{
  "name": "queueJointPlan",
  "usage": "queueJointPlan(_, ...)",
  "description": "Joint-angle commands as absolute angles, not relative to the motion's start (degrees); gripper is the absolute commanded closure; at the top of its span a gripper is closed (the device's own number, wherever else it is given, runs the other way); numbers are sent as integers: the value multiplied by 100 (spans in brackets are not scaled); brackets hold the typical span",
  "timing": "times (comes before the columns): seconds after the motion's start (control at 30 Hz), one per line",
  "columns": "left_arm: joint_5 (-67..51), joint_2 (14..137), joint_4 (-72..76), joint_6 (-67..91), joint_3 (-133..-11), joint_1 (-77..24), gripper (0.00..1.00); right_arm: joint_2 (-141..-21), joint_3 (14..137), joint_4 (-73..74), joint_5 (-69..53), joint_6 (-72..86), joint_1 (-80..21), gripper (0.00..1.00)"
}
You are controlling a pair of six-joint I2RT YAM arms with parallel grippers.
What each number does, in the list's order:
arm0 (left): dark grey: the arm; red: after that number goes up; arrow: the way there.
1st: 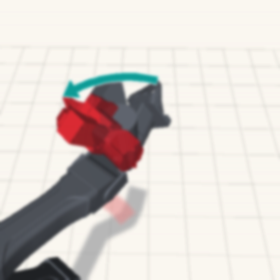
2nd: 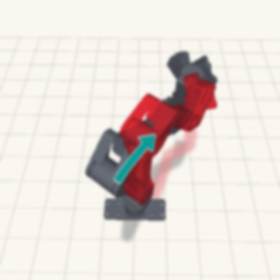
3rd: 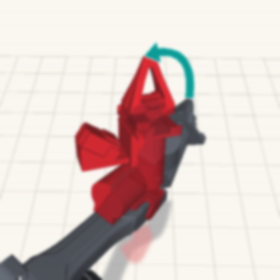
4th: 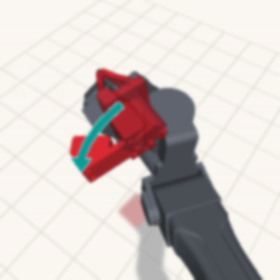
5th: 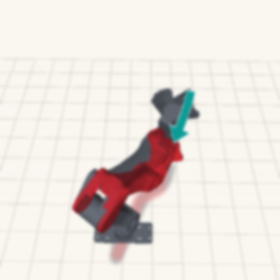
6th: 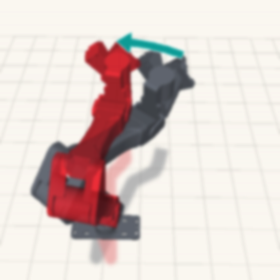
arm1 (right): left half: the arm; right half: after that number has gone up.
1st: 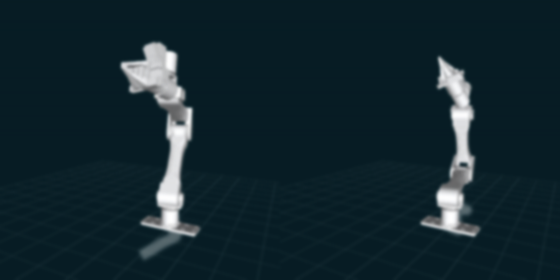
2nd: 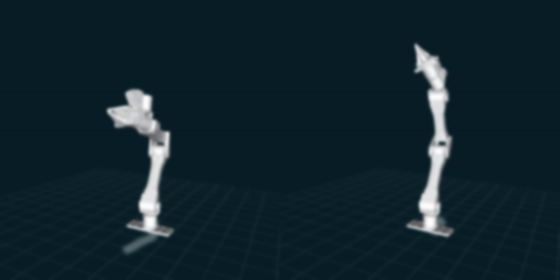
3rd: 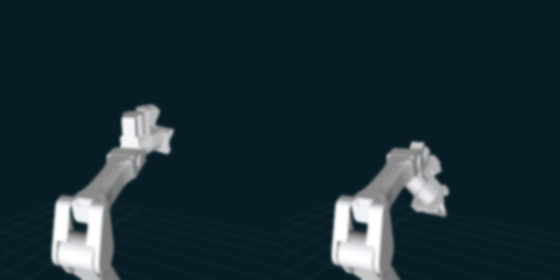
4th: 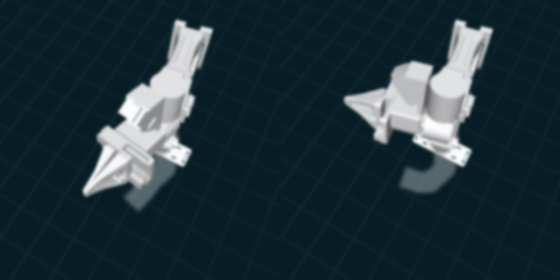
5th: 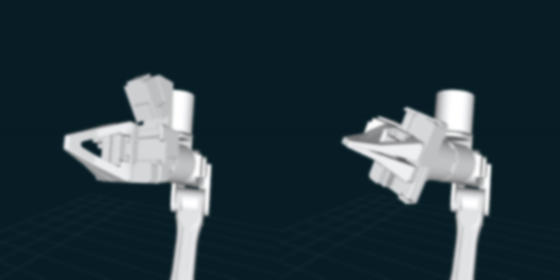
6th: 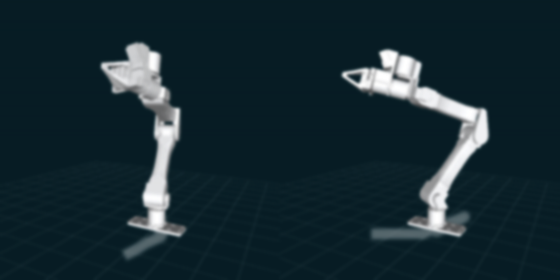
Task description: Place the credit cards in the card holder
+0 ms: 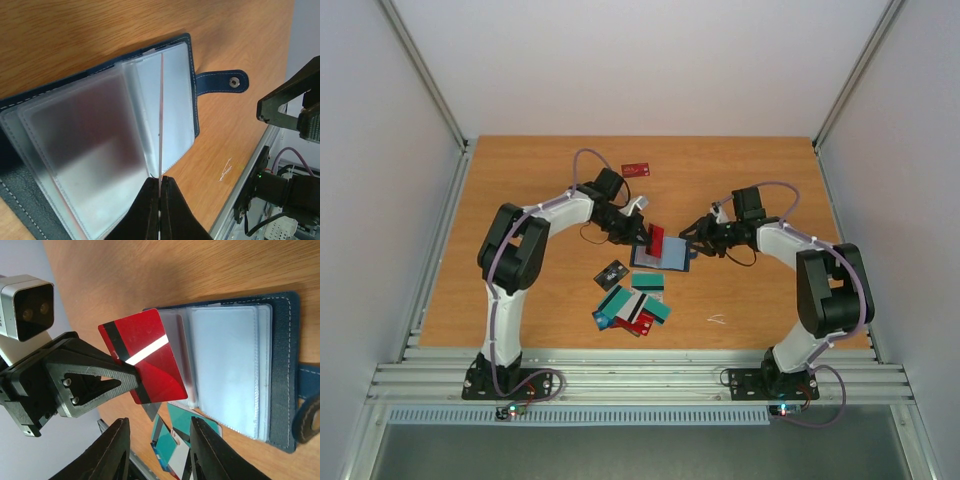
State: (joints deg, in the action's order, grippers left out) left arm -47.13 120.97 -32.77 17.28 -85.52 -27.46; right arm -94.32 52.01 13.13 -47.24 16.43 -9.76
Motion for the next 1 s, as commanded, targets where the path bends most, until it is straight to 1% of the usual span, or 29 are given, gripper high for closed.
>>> queueJointPlan(0.0,-4675,12292,-3164,1642,-8693,-2769,100,-9715,5183,1035,-4887,1567,-1020,66)
queueJointPlan(0.3,-4702,12415,-2944,1878,-8675,-2769,100,-10300,5264,1267,-4789,1202,-1014,71)
queueJointPlan(0.47,-4801,12508,-2796,2025,-8625,-2777,100,-10433,5256,1498,-4631,951,-1002,74)
queueJointPlan(0.97,-5136,12629,-2413,2356,-8488,-2795,100,-10647,5173,1633,-4551,698,-986,76)
